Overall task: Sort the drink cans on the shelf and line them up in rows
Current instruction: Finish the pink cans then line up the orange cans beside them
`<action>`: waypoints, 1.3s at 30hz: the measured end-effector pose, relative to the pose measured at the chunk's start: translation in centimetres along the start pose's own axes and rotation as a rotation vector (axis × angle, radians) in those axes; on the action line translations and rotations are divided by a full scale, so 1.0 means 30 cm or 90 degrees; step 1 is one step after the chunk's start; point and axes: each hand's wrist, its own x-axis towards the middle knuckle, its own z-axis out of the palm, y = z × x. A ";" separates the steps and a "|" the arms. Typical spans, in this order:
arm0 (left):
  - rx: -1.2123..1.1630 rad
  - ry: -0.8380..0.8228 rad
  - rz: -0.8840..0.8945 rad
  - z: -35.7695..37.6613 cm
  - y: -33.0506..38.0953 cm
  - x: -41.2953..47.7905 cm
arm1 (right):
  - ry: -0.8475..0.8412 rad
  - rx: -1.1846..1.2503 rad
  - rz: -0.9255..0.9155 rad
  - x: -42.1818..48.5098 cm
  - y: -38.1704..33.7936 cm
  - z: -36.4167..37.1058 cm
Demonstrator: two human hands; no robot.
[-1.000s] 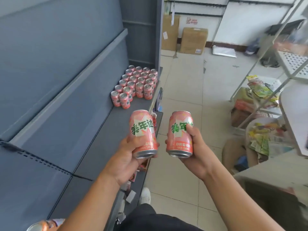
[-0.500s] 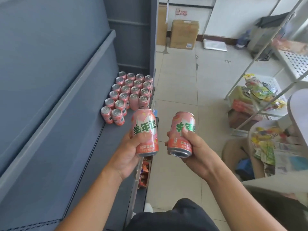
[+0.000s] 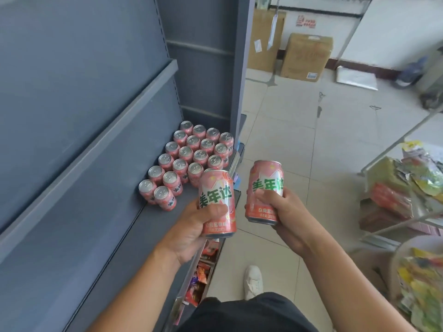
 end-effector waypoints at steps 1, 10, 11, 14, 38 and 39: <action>0.000 0.018 0.000 0.024 0.007 0.034 | -0.019 -0.011 -0.001 0.037 -0.038 -0.023; -0.038 0.234 0.085 0.111 0.097 0.258 | -0.133 -0.036 0.035 0.360 -0.222 -0.062; -0.044 0.249 0.089 0.098 0.112 0.272 | -0.142 -0.040 0.044 0.398 -0.227 -0.054; -0.061 0.283 0.103 0.042 0.154 0.314 | -0.169 -0.056 0.066 0.502 -0.232 -0.015; -0.152 0.589 0.068 -0.252 0.127 0.550 | -0.287 -0.325 0.198 1.066 -0.115 0.220; -0.153 0.614 0.063 -0.247 0.114 0.553 | -0.296 -0.342 0.200 1.080 -0.103 0.223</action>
